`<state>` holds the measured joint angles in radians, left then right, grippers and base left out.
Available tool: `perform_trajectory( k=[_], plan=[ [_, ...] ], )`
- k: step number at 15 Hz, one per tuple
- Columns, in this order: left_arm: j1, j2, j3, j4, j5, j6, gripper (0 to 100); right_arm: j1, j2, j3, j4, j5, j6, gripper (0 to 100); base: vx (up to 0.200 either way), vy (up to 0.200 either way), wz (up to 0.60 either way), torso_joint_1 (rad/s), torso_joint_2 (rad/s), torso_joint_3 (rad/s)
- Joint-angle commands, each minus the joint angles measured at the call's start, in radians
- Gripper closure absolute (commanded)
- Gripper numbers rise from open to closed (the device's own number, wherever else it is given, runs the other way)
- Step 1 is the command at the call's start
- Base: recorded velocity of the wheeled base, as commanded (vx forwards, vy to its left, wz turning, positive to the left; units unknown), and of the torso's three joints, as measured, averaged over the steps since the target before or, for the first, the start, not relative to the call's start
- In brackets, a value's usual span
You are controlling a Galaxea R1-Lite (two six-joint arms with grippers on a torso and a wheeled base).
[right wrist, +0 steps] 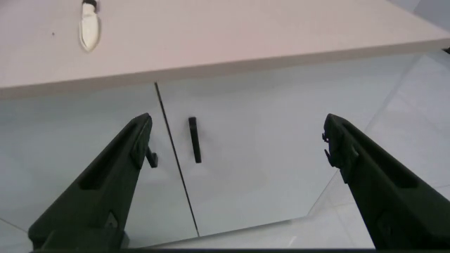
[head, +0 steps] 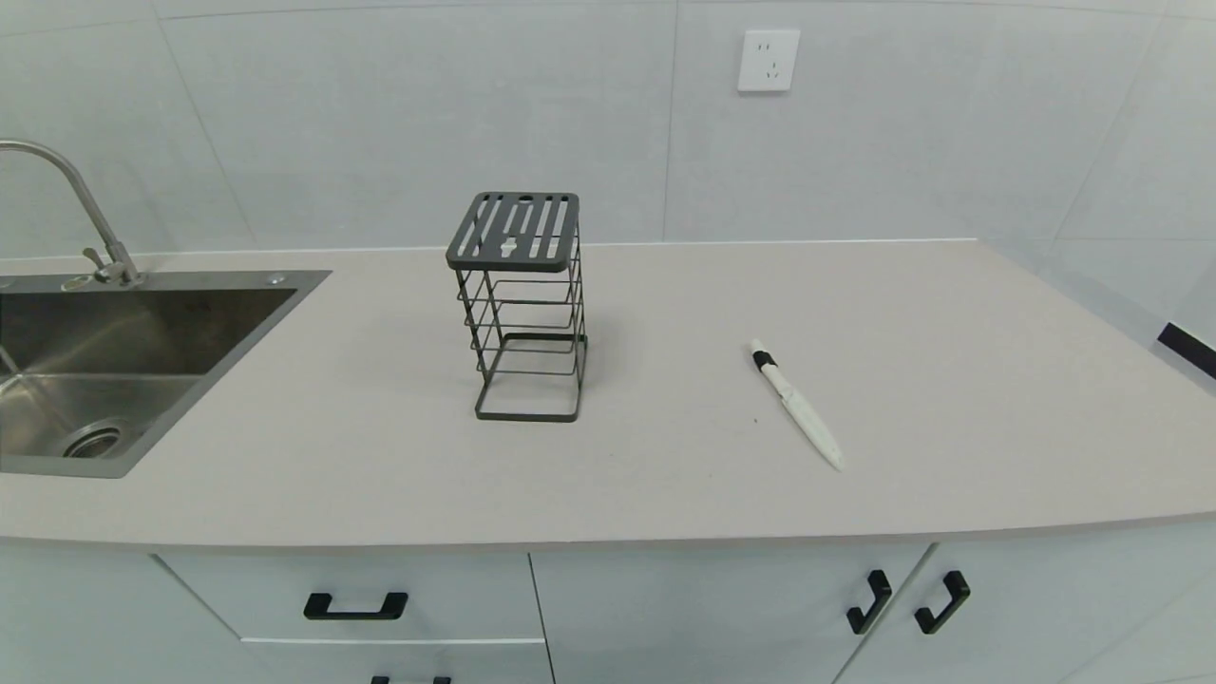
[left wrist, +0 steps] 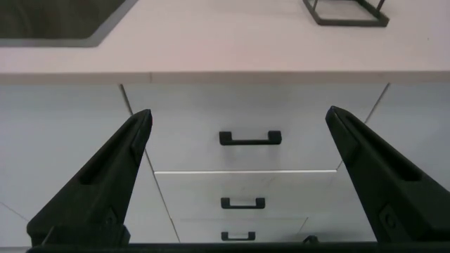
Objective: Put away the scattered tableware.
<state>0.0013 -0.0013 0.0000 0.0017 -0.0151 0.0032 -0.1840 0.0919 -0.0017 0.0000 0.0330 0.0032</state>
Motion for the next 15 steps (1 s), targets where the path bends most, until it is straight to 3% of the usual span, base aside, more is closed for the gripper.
perform_trajectory(
  k=[1, 11, 13, 15],
  plan=[
    [0.0, 0.001, 0.0, 0.0, 0.0, 0.0, 0, 0.0, 0.002, 0.0, 0.0, 0.001, 0.0, 0, 0.0, 0.0, 0.0, 0.286, -0.52, -0.256],
    [0.0, 0.001, 0.0, 0.0, 0.001, -0.003, 0, -0.002, 0.002, 0.0, 0.0, 0.001, 0.0, 0, 0.0, 0.0, 0.0, 0.295, -0.56, -0.274],
    [0.0, 0.001, 0.0, 0.0, 0.001, -0.003, 0, 0.0, 0.002, 0.0, 0.002, 0.001, 0.0, 0, 0.0, 0.0, 0.0, 0.185, -0.37, -0.173],
    [0.0, 0.001, 0.0, 0.0, 0.001, -0.002, 0, -0.002, 0.002, 0.0, 0.0, 0.001, 0.0, 0, 0.2, 0.0, 0.0, 0.039, -0.06, -0.034]
  ],
)
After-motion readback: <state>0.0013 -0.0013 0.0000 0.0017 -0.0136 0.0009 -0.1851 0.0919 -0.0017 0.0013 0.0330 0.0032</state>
